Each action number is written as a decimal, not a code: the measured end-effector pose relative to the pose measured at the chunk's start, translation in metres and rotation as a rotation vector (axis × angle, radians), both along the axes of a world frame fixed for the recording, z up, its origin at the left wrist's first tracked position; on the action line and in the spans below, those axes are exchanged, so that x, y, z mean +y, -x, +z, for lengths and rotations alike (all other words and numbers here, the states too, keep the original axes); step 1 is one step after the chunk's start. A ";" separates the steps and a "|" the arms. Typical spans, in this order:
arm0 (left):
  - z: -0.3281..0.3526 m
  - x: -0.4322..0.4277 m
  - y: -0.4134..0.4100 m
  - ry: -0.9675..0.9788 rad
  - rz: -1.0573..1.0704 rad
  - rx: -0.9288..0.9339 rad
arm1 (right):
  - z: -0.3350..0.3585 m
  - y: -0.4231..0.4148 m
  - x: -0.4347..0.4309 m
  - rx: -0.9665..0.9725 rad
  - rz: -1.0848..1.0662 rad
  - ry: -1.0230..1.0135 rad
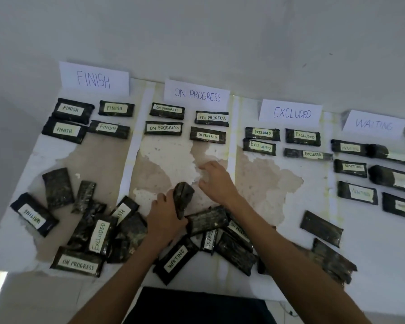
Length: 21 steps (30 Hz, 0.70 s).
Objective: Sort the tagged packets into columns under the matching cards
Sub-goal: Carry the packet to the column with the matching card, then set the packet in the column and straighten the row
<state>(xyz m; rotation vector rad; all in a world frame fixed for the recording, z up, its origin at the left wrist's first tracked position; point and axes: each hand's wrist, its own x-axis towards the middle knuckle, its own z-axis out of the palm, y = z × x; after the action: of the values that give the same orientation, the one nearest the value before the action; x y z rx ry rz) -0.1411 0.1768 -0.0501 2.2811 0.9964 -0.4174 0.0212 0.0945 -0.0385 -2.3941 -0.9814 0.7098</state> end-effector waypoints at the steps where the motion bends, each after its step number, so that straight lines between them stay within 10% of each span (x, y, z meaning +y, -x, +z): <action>1: 0.004 0.002 -0.003 0.073 0.053 -0.074 | 0.003 0.005 -0.004 0.042 -0.018 -0.005; 9: 0.038 0.008 -0.033 0.584 0.549 -0.313 | 0.031 0.026 -0.032 0.441 -0.176 -0.092; 21: 0.046 -0.028 -0.056 0.852 0.750 -0.354 | 0.039 0.038 -0.070 0.243 -0.180 -0.099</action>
<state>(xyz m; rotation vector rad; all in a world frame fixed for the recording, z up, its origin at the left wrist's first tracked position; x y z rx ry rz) -0.0852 0.1485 -0.0046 1.0732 1.1112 -0.0681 -0.0171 0.0241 0.0005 -2.2127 -0.6770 0.8392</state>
